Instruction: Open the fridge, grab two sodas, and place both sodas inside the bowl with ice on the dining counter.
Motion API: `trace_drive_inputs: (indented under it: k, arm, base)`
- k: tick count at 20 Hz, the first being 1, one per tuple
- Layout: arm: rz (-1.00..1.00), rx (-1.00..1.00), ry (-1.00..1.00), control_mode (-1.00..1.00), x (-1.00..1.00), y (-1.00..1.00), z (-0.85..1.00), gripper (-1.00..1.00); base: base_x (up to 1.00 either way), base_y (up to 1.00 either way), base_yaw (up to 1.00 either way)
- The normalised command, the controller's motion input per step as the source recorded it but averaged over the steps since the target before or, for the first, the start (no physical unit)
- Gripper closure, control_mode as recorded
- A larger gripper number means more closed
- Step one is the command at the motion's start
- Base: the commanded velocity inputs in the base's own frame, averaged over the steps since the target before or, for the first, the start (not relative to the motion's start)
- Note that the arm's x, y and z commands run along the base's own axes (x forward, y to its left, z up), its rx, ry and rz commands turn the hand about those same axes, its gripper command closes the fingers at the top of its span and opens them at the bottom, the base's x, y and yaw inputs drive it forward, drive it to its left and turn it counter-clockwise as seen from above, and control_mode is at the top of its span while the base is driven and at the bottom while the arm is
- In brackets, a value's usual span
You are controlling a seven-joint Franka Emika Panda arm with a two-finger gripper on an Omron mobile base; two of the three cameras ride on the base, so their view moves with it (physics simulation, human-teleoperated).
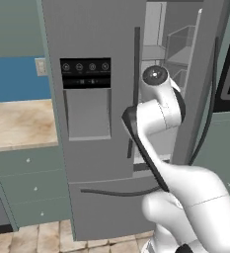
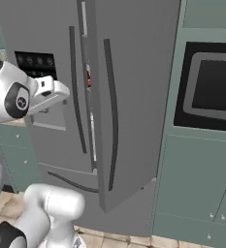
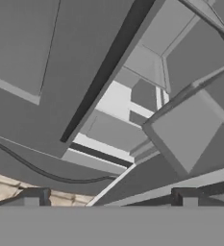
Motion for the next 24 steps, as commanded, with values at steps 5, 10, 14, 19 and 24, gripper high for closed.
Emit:
trace_drive_inputs:
  k: [5, 10, 14, 19, 24]
  arm:
    - [0.00, 0.00, 0.03, -1.00, 0.79, -0.30, 0.00, -1.00]
    - [0.00, 0.00, 0.02, -1.00, 0.63, -0.59, 0.00, -1.00]
    - [-0.01, 0.00, 0.01, -1.00, 0.35, -0.73, 0.00, -1.00]
    - [-0.02, 0.00, 0.00, -1.00, 0.02, -0.86, 0.00, -1.00]
    - [-0.04, 0.01, 0.00, -1.00, 0.00, -0.92, 0.00, -1.00]
  base:
    - [0.00, 0.00, 0.00]
    - [0.00, 0.00, 0.00]
    - [0.00, 0.00, 0.00]
    - [0.00, 0.00, 0.00]
    - [0.00, 0.00, 0.00]
